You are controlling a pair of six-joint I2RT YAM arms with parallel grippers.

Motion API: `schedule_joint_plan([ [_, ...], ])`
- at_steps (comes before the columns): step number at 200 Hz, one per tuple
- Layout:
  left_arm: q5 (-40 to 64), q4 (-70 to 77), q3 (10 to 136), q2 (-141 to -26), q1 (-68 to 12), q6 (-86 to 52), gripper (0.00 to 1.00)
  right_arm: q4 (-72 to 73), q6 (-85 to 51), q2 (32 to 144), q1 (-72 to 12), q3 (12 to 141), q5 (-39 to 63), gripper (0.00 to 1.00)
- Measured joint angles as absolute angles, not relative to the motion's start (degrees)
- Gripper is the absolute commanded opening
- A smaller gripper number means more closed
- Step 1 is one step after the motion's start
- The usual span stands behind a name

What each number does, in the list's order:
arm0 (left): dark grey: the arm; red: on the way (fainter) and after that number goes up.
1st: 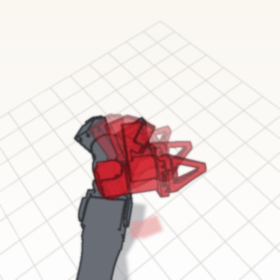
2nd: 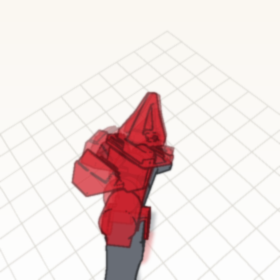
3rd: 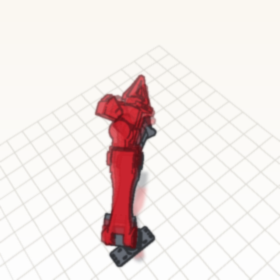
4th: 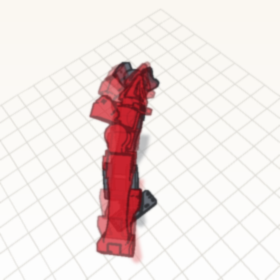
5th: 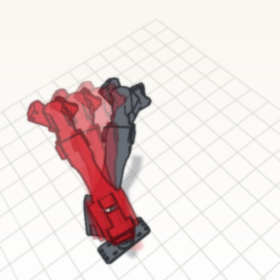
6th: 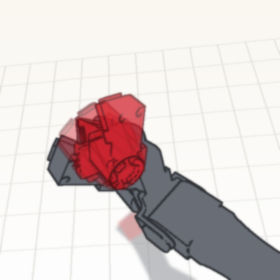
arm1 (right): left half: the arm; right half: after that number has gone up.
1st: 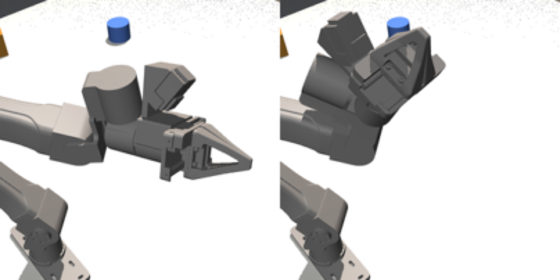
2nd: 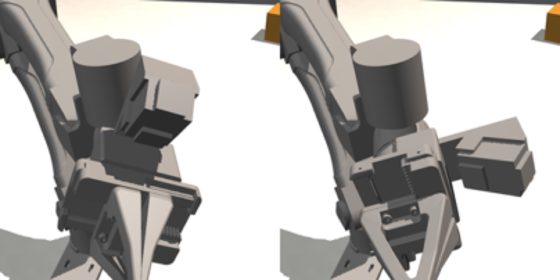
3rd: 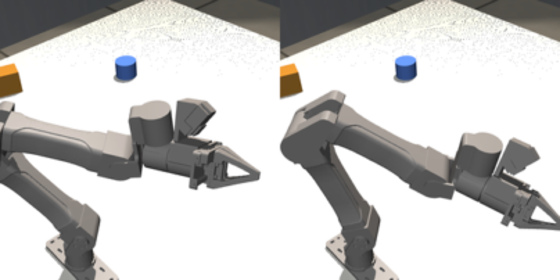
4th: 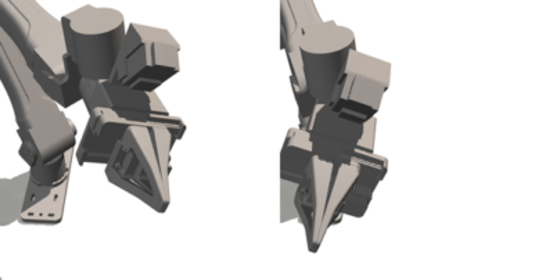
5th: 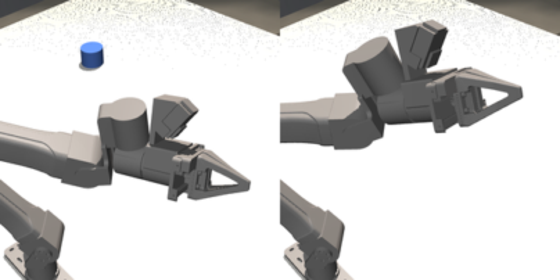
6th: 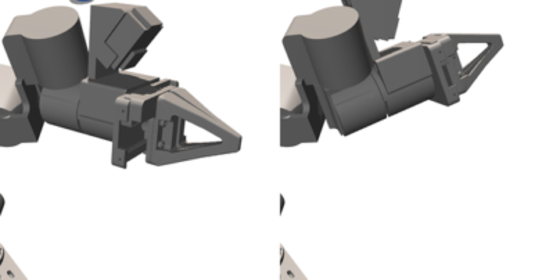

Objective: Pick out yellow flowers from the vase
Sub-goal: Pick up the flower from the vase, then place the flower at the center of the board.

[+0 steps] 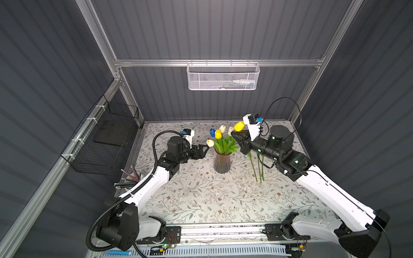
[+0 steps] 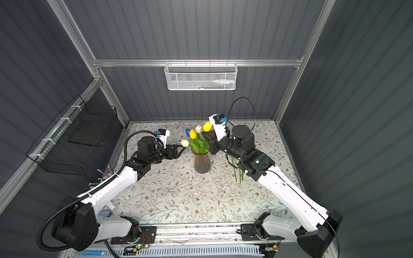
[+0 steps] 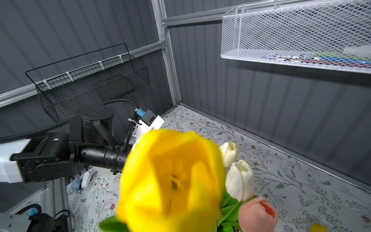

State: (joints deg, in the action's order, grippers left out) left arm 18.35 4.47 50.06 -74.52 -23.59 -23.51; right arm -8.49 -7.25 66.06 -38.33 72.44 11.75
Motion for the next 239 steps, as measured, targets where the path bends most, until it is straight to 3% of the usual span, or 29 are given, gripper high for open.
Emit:
schedule_joint_plan([
  [85, 10.0, -3.3, 49.4, -68.0, -23.6, -19.1, 0.87, -19.8, -8.8, 59.7, -37.1, 83.2, 15.2, 0.07],
  [156, 1.4, -10.0, 49.4, -63.4, -23.6, -15.6, 0.88, -40.1, -9.1, 59.6, -34.4, 94.0, 14.9, 0.08],
  [239, -2.0, -14.0, 49.4, -61.4, -23.6, -13.5, 0.89, -55.4, -10.7, 63.5, -22.2, 88.7, 9.5, 0.09],
])
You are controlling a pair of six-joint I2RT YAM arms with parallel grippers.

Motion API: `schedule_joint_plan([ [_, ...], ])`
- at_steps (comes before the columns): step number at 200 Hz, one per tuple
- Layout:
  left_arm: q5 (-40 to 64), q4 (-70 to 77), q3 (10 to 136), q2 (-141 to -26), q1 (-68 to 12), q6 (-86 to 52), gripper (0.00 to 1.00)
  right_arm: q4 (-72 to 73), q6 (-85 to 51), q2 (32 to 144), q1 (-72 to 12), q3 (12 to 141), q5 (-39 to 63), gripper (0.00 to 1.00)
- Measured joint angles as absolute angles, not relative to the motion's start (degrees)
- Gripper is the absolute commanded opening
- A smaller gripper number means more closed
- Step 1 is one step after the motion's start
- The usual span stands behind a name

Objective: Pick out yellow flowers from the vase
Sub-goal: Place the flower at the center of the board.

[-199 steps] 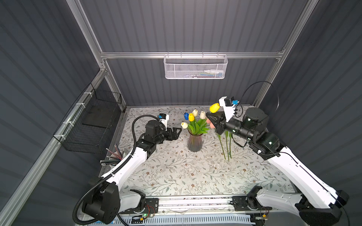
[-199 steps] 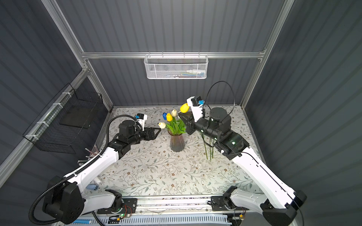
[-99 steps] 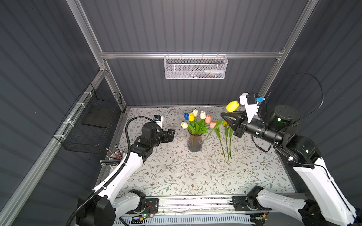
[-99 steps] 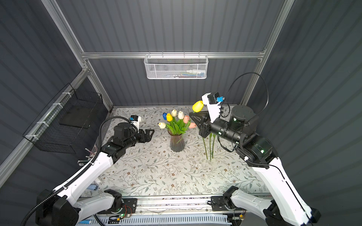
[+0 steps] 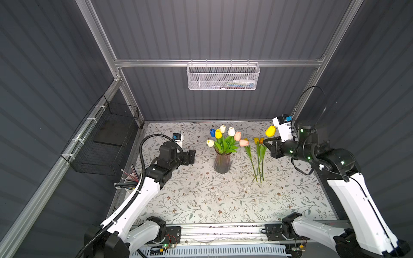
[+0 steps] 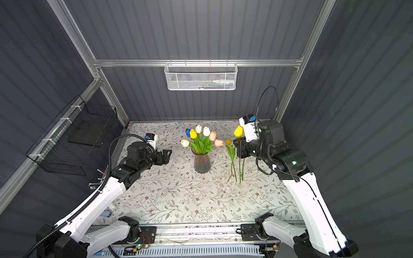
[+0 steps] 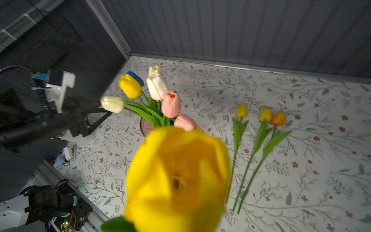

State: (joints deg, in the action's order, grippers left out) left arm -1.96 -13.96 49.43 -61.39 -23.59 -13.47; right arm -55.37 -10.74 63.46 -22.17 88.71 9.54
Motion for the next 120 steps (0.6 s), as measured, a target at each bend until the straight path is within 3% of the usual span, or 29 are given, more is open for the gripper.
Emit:
schedule_joint_plan([
  [67, -2.4, -14.4, 49.4, -60.1, -23.6, -13.1, 0.89, -56.5, -10.9, 72.4, -10.8, 78.1, 8.1, 0.1],
  [120, -2.4, -14.4, 49.4, -60.0, -23.6, -13.1, 0.89, -54.2, -10.3, 83.1, -2.6, 78.9, 10.4, 0.12],
])
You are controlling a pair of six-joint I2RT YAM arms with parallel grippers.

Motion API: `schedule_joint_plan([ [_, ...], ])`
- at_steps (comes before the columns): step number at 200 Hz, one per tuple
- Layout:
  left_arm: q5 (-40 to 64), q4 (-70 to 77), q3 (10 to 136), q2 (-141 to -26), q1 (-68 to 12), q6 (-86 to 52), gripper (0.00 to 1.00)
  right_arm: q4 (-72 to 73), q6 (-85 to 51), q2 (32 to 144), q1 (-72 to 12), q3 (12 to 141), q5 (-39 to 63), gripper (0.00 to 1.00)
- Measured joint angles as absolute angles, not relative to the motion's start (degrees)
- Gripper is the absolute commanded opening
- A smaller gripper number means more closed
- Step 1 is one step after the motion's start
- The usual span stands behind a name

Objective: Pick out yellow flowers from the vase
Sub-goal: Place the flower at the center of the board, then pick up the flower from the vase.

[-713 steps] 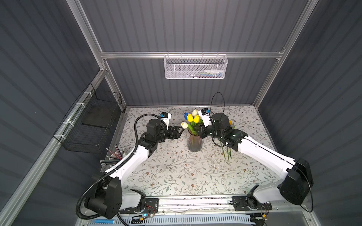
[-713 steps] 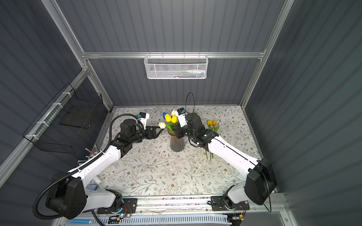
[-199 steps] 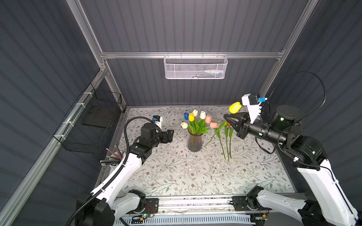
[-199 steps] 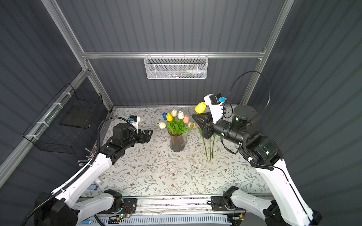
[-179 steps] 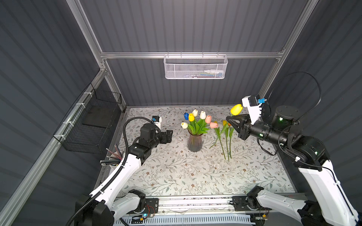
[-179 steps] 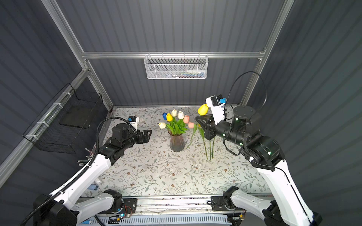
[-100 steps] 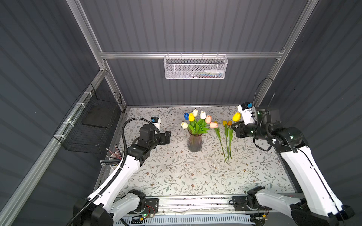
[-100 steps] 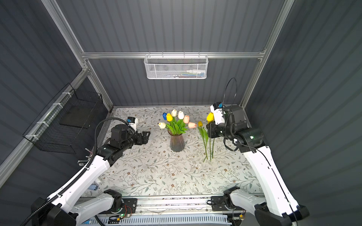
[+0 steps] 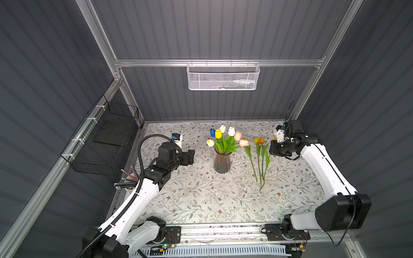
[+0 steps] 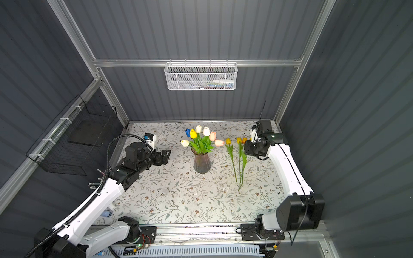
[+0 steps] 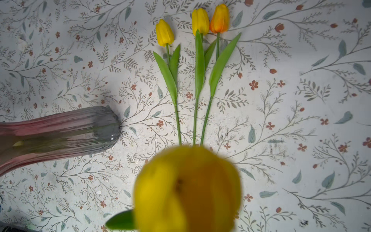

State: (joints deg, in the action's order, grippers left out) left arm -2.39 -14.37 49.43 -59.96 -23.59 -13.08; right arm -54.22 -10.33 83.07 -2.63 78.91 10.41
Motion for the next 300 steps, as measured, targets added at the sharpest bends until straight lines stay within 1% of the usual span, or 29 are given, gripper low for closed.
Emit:
schedule_joint_plan([
  [25, -2.4, -14.3, 49.3, -59.2, -23.6, -13.1, 0.89, -53.1, -10.0, 89.8, 0.8, 82.3, 12.4, 0.12],
  [46, -2.4, -14.4, 49.3, -58.3, -23.6, -13.1, 0.89, -52.2, -9.6, 95.2, 3.4, 85.2, 13.1, 0.1],
  [70, -2.4, -14.6, 49.0, -57.7, -23.6, -13.1, 0.89, -51.2, -9.1, 100.0, 5.6, 87.4, 14.0, 0.11],
  [93, -2.4, -14.8, 49.0, -57.5, -23.6, -13.2, 0.89, -50.7, -8.8, 101.5, 6.2, 87.5, 14.7, 0.13],
  [120, -2.4, -15.1, 49.0, -57.5, -23.6, -13.3, 0.89, -49.1, -9.1, 100.2, 6.2, 86.2, 16.0, 0.17],
  [131, -2.4, -15.1, 49.0, -57.5, -23.6, -13.3, 0.89, -48.0, -9.6, 98.8, 6.2, 84.6, 16.6, 0.19],
  [153, -2.4, -15.1, 48.6, -57.5, -23.6, -13.3, 0.89, -45.9, -10.3, 95.1, 5.9, 80.3, 17.7, 0.28],
  [168, -2.2, -15.0, 48.0, -57.5, -23.6, -13.3, 0.89, -43.6, -10.6, 91.3, 5.1, 76.5, 19.7, 0.37],
  [188, -1.3, -14.9, 47.0, -57.4, -23.6, -13.3, 0.9, -38.7, -11.0, 83.0, 1.6, 69.8, 21.6, 0.48],
  [208, 0.1, -14.4, 46.6, -57.4, -23.6, -13.5, 0.9, -32.9, -10.9, 71.8, -3.6, 62.9, 22.4, 0.53],
  [241, 2.0, -13.2, 46.5, -57.5, -23.6, -14.0, 0.9, -21.3, -10.9, 53.7, -10.2, 54.0, 25.9, 0.53],
  [257, 3.1, -12.0, 46.5, -58.0, -23.6, -14.3, 0.9, -15.2, -11.8, 48.4, -12.8, 50.9, 28.5, 0.46],
  [268, 3.9, -11.0, 46.5, -58.6, -23.6, -14.7, 0.9, -11.7, -12.9, 47.0, -14.8, 49.8, 29.8, 0.42],
  [300, 5.9, -8.9, 46.5, -60.3, -23.6, -15.6, 0.9, -5.1, -13.5, 50.6, -22.0, 49.6, 30.7, 0.4],
])
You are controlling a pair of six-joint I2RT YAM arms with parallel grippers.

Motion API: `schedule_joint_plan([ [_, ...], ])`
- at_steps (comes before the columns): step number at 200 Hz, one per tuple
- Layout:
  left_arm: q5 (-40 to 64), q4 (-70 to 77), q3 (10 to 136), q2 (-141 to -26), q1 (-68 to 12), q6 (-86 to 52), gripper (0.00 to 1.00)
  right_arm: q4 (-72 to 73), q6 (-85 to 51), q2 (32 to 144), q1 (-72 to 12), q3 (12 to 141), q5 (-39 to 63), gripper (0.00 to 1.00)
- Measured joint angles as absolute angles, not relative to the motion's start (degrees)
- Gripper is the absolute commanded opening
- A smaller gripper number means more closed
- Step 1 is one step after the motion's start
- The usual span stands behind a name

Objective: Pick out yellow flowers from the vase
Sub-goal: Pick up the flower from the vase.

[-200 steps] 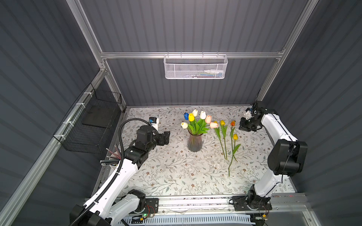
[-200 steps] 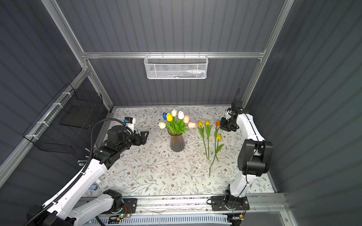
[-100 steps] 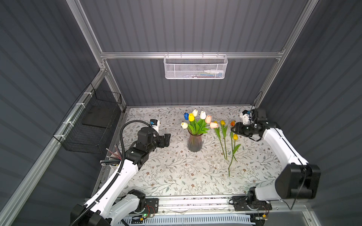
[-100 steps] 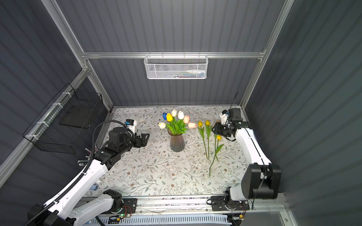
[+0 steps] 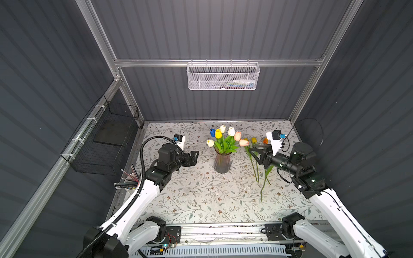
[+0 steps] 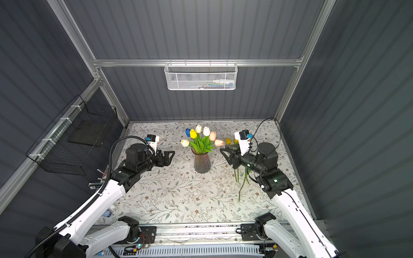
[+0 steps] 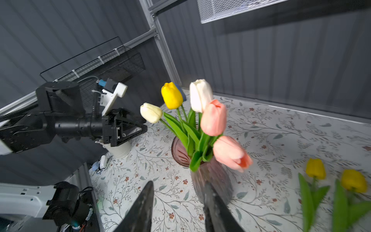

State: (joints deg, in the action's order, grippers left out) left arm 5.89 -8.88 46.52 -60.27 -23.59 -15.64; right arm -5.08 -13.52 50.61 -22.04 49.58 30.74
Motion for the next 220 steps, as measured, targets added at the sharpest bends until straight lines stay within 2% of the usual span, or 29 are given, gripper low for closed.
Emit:
schedule_joint_plan([
  [41, 6.9, -7.6, 46.5, -60.5, -23.6, -15.7, 0.9, 0.0, -13.2, 60.0, -30.5, 50.7, 29.4, 0.36],
  [86, 7.4, -7.6, 46.5, -60.5, -23.6, -15.9, 0.9, 5.6, -12.7, 69.3, -35.4, 53.5, 26.9, 0.32],
  [126, 7.6, -7.6, 46.5, -60.5, -23.6, -15.9, 0.9, 10.1, -12.1, 74.9, -36.3, 55.5, 23.9, 0.24],
  [220, 7.7, -7.7, 46.5, -60.1, -23.6, -16.1, 0.9, 16.2, -11.1, 80.4, -36.3, 56.7, 16.1, 0.21],
])
